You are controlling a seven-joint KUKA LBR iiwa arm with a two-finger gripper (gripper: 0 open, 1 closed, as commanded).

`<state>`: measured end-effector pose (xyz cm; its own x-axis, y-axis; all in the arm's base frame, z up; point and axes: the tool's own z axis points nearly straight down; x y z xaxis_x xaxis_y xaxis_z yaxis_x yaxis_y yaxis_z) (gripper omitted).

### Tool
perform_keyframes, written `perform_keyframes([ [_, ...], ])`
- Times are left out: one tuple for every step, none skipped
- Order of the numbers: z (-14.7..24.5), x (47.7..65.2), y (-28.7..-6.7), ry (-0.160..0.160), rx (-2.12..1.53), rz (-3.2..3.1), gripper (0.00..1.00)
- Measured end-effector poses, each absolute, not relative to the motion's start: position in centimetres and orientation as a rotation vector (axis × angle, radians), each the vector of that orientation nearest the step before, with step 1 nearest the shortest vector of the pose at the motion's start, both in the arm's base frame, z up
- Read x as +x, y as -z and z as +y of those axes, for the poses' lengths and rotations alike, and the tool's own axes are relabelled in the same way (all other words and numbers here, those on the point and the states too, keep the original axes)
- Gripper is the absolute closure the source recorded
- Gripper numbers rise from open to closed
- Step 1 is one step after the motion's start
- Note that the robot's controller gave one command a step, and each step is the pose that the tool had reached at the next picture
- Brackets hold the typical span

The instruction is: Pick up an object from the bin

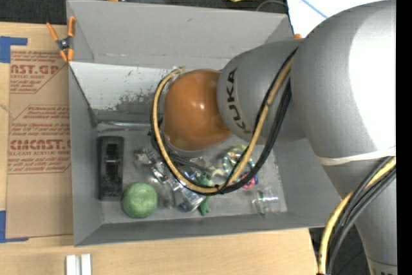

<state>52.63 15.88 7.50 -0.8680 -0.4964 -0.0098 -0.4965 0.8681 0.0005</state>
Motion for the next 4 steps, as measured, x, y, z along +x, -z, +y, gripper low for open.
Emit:
perform_keyframes([
  [12.1,53.3,-7.3,-0.012,-0.499,3.092,0.00],
  [10.1,52.4,-7.1,-0.011,-0.965,2.979,0.00],
  [4.1,55.1,-7.0,-0.010,-0.855,3.008,1.00],
  [4.1,55.1,-7.0,-0.010,-0.855,3.008,1.00],
])
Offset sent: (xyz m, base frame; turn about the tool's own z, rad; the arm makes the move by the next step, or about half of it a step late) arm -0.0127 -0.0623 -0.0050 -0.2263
